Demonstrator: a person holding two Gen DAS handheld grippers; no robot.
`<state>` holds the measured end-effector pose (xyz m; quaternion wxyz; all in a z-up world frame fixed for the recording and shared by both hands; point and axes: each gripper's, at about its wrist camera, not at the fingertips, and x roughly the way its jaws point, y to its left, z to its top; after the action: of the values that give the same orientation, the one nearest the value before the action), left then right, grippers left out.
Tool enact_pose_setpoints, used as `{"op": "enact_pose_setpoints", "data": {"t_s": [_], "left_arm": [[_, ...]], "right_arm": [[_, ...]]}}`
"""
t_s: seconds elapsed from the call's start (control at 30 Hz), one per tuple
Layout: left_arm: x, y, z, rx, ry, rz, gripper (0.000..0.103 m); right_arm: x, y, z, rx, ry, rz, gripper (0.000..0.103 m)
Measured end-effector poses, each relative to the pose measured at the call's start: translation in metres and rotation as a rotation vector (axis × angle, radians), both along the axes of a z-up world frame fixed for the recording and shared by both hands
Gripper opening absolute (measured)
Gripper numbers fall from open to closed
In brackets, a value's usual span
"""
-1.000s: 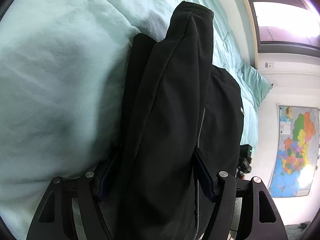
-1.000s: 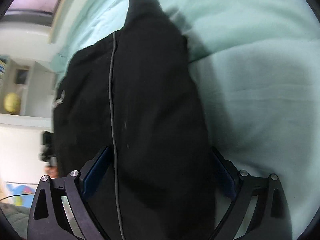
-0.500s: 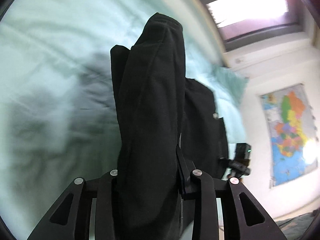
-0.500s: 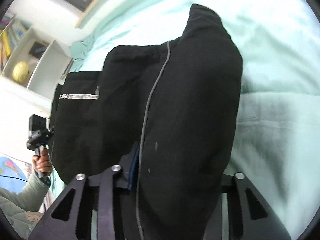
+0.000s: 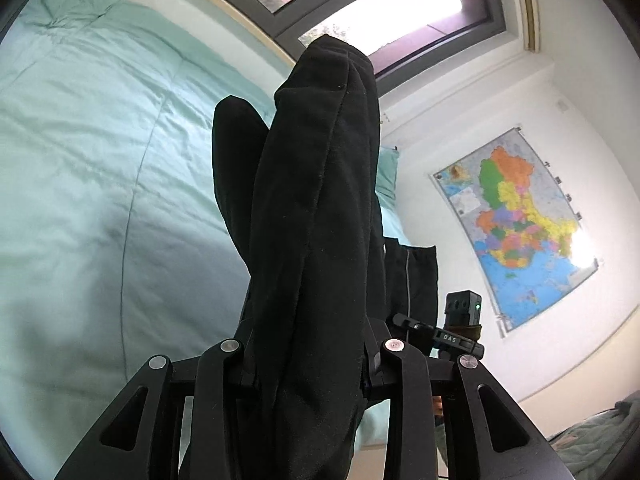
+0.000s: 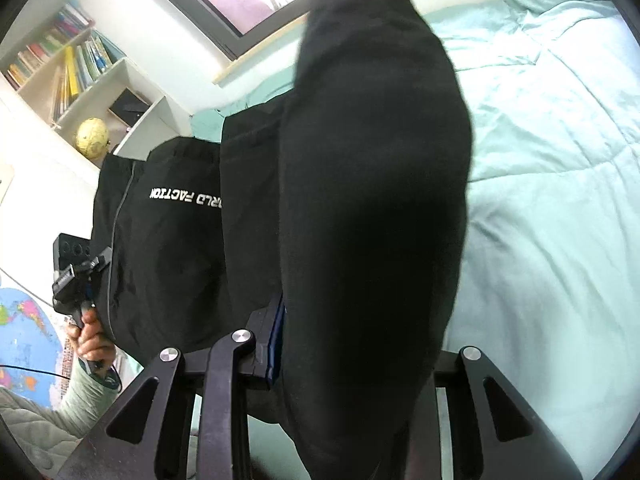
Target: Fold large clothes
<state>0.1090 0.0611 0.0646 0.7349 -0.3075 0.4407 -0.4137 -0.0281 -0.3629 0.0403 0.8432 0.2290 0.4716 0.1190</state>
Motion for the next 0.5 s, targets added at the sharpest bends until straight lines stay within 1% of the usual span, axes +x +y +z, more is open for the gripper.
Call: {"op": "enact_pose_setpoints", "data": {"t_s": [0.07, 0.13, 0.23, 0.3, 0.37, 0.4, 0.47, 0.5], "left_arm": [[-0.017, 0.006, -0.003, 0.003, 0.026, -0.009, 0.034], [-0.028, 0.013, -0.007, 0.019, 0.053, -0.014, 0.035], [-0.042, 0.022, -0.033, 0.037, 0.122, -0.010, 0.035], [-0.048, 0.024, -0.061, 0.065, 0.180, 0.004, 0.035], [-0.052, 0.026, -0.088, 0.094, 0.224, 0.017, 0.035], [-0.052, 0.029, -0.106, 0.117, 0.257, 0.041, 0.036], [-0.051, 0.046, -0.136, 0.127, 0.318, 0.114, 0.039], [-0.049, 0.063, -0.159, 0.107, 0.396, 0.169, 0.040]], "right_arm": [[-0.004, -0.001, 0.002, -0.015, 0.017, 0.003, 0.035], [-0.007, -0.004, -0.005, -0.021, 0.045, 0.007, 0.035], [-0.009, 0.003, -0.027, -0.028, 0.105, 0.016, 0.035], [-0.010, 0.009, -0.043, -0.030, 0.145, 0.013, 0.035], [-0.006, 0.012, -0.069, -0.054, 0.190, -0.003, 0.035], [-0.005, 0.009, -0.080, -0.055, 0.203, -0.017, 0.035], [-0.002, -0.004, -0.097, 0.000, 0.218, -0.063, 0.035], [0.000, -0.012, -0.104, -0.022, 0.240, -0.105, 0.035]]}}
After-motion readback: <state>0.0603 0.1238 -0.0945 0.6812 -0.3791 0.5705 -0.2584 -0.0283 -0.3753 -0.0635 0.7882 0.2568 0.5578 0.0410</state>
